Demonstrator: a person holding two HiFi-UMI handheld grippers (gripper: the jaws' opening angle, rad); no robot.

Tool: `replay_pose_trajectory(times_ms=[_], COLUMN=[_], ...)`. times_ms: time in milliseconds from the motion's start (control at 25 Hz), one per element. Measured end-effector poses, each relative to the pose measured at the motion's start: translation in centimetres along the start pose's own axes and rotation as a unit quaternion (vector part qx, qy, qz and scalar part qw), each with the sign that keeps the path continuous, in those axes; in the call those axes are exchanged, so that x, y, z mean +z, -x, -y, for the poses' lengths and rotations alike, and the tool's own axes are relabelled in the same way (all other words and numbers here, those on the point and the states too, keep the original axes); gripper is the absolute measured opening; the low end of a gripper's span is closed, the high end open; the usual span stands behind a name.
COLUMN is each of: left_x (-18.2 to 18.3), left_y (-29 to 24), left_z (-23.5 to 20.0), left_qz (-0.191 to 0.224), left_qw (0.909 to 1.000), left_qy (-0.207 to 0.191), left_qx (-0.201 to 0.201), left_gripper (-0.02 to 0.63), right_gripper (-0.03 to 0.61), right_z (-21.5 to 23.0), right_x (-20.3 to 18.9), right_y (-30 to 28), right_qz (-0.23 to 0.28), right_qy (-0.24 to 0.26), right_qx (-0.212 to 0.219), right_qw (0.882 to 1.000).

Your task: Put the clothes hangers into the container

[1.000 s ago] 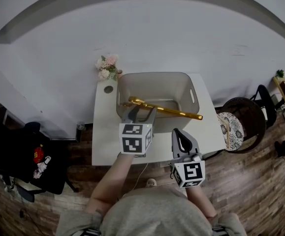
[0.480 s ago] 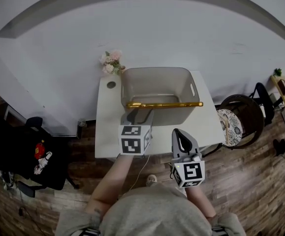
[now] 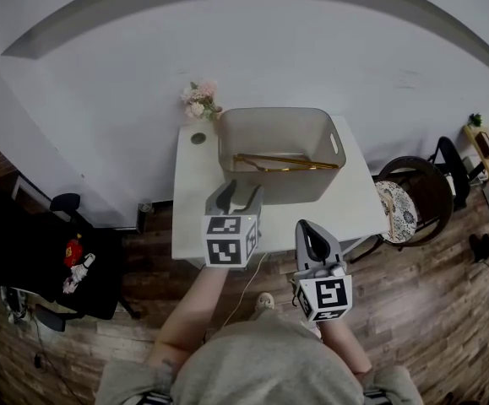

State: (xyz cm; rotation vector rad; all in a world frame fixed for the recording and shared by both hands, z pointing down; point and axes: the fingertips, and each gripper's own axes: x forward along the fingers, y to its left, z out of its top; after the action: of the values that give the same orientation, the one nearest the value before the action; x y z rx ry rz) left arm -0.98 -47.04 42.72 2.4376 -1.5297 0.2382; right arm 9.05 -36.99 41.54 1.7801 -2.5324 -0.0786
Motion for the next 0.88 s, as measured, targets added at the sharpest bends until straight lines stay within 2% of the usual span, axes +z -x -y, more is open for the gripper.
replay_pose_trajectory(times_ms=[160,440,880], left_x=[-0.5,-1.8,-4.7], left_y=[2.2,7.0,16.7], left_z=[0.0,0.2,0.0], left_qz=[0.003,0.014,0.034], left_qw=[1.0000,0.9999,0.9993], left_qy=[0.001,0.001,0.010], left_qx=[-0.004,-0.008,0.008], left_gripper=[0.218,0.211,0.096], right_gripper=[0.003,0.002,0.003], right_z=[-1.4,-4.4,-9.9], right_x=[-0.2,0.3,0.2], right_y=[1.5,4.8,11.7], right_qz=[-0.010,0.002,-0.007], right_qy=[0.001,0.007,0.011], right_qx=[-0.002,-0.011,-0.021], right_qw=[1.000,1.000,1.000])
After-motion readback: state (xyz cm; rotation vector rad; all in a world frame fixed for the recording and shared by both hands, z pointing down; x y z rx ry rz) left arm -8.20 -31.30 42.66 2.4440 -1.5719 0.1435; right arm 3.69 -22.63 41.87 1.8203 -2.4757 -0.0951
